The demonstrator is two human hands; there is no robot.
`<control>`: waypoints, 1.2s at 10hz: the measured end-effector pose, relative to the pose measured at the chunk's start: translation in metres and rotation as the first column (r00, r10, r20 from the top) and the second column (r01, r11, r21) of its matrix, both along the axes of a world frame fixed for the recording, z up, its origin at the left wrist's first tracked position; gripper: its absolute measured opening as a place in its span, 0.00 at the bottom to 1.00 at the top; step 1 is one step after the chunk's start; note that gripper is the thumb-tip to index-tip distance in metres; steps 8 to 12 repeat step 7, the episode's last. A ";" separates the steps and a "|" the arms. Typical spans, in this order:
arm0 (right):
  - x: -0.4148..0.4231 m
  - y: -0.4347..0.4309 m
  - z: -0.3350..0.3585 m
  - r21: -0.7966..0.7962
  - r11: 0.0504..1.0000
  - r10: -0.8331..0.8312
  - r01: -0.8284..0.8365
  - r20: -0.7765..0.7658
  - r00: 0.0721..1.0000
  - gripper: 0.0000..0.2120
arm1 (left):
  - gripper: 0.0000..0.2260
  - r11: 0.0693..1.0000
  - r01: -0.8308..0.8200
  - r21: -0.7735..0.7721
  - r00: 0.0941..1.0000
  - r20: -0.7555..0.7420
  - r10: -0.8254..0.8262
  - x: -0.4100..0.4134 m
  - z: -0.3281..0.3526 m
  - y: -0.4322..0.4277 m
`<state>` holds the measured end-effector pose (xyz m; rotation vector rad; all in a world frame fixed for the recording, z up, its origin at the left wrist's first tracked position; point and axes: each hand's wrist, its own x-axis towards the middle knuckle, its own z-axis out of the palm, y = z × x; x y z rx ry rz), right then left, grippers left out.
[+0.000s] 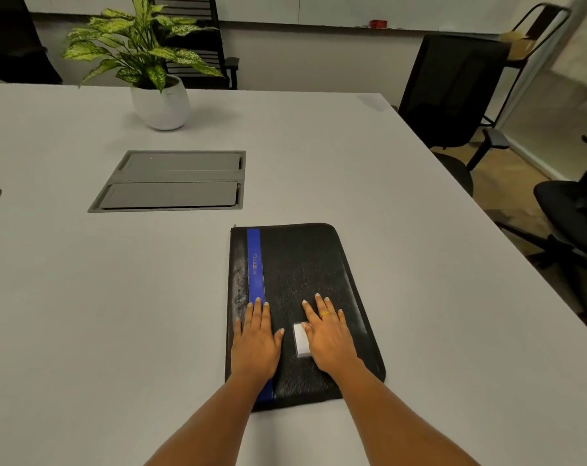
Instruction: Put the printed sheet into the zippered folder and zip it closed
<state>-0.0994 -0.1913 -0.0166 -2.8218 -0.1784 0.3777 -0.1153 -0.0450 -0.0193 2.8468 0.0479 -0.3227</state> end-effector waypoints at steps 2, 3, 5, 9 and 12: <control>-0.029 -0.013 0.005 -0.037 0.999 -0.004 0.003 -0.030 1.000 0.26 | 0.28 0.999 0.014 0.029 0.999 -0.037 -0.013 -0.024 0.012 -0.010; -0.033 -0.019 0.008 -0.044 0.999 0.017 -0.018 -0.033 0.999 0.27 | 0.28 1.000 -0.004 0.021 0.999 -0.044 0.005 -0.028 0.018 -0.014; -0.031 -0.028 0.006 -0.067 0.991 0.115 -0.116 -0.024 0.993 0.28 | 0.27 0.998 -0.066 0.010 0.994 -0.088 0.066 -0.036 0.022 -0.026; -0.018 -0.034 0.007 -0.039 0.989 0.145 -0.146 -0.034 0.989 0.28 | 0.27 0.996 -0.088 0.014 0.995 -0.054 0.089 -0.030 0.024 -0.029; -0.018 -0.034 0.007 -0.039 0.989 0.145 -0.146 -0.034 0.989 0.28 | 0.27 0.996 -0.088 0.014 0.995 -0.054 0.089 -0.030 0.024 -0.029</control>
